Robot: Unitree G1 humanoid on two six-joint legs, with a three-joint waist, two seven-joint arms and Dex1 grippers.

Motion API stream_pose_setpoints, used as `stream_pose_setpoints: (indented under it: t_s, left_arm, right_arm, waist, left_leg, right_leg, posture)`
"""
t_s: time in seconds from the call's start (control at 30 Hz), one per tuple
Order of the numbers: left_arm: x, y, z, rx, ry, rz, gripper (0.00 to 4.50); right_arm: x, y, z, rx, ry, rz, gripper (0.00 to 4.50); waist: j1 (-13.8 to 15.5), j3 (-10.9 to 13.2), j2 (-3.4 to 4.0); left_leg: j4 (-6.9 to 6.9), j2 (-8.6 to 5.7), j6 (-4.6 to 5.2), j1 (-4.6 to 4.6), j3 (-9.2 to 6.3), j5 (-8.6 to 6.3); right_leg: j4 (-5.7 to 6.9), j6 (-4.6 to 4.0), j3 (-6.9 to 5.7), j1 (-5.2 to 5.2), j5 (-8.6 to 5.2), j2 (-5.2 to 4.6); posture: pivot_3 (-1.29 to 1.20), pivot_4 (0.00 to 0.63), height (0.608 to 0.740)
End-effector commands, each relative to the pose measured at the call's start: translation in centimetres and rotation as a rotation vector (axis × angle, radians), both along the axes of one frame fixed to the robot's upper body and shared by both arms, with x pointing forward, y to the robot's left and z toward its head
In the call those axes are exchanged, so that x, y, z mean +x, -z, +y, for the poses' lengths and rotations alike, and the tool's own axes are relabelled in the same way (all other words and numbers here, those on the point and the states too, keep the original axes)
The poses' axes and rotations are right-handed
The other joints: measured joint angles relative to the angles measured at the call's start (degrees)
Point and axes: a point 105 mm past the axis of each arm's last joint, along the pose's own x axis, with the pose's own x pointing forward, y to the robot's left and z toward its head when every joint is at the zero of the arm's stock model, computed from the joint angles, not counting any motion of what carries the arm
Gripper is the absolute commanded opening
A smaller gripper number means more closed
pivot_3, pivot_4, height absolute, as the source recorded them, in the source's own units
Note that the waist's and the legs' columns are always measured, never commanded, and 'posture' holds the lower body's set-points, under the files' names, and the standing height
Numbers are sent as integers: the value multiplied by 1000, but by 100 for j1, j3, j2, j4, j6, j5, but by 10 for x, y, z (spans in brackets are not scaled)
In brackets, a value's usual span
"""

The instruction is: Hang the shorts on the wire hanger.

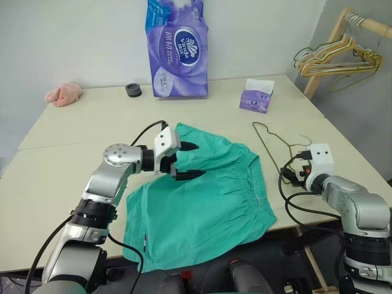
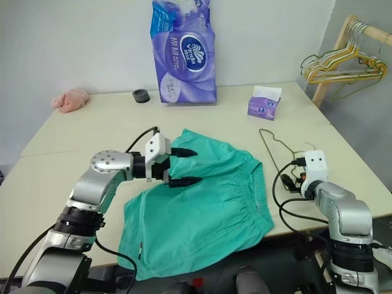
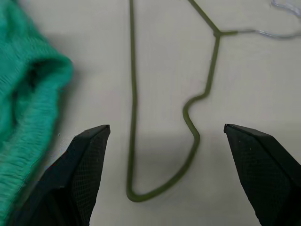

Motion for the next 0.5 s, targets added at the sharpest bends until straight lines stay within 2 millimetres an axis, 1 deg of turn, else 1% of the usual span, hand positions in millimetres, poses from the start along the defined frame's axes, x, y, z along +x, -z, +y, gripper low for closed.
stream_pose_setpoints:
  t_s: [0.03, 0.1, 0.17, 0.23, 0.33, 0.4, 0.5]
  left_arm:
    - [0, -9, -4, 14, 37, -51, 4464]
    - [1, -10, -6, 16, 41, -59, 4464]
    - [3, -10, -8, 11, 39, -63, 4464]
    - [3, -9, -10, 11, 44, -64, 4464]
    - [2, -8, -11, 11, 48, -65, 4500]
    - [3, -8, -12, 10, 48, -67, 4500]
    - [5, -8, -15, 8, 48, -79, 4500]
  right_arm:
    - [3, -4, -5, -10, -3, -12, 4156]
    - [4, 1, -7, -4, -5, 14, 4156]
    - [6, 9, -15, -26, 6, 51, 4156]
    - [8, 13, -18, -27, -1, 77, 4156]
    - [10, 15, -16, -30, -51, 117, 3596]
    - [12, 16, -17, -53, -77, 139, 2923]
    - [14, 27, -16, -47, -105, 223, 1914]
  waist:
    - [-24, 0, 1]
    - [-54, 1, 1]
    - [-77, 0, 1]
    - [-111, 1, 0]
    - [-131, 0, 0]
    - [-149, 0, 0]
    - [-168, -1, -2]
  left_leg:
    - [-2, 2, 0, 1, 0, 0]
    - [-3, 8, 1, 1, 1, 0]
    - [-3, 12, 1, 2, -1, -1]
    - [-1, 10, 1, 2, 1, -1]
    - [0, 9, 1, 1, 0, -1]
    - [0, 9, 1, 1, -1, -1]
    - [-1, 10, 1, 2, -1, -1]
  right_leg:
    - [0, 0, 1, 0, 0, 2]
    - [0, 1, 3, -2, -1, 9]
    - [0, 2, 2, -2, -1, 13]
    - [-1, 2, 3, 0, -1, 13]
    - [-5, 3, 1, 3, -2, 12]
    - [-6, 3, 1, 3, -2, 12]
    - [-6, 3, 0, 5, -2, 12]
  posture:
    - [-209, 74, 740]
    - [-212, 74, 740]
    - [-214, 75, 740]
    - [-215, 76, 740]
    - [-220, 77, 740]
    - [-228, 77, 740]
    - [-230, 76, 740]
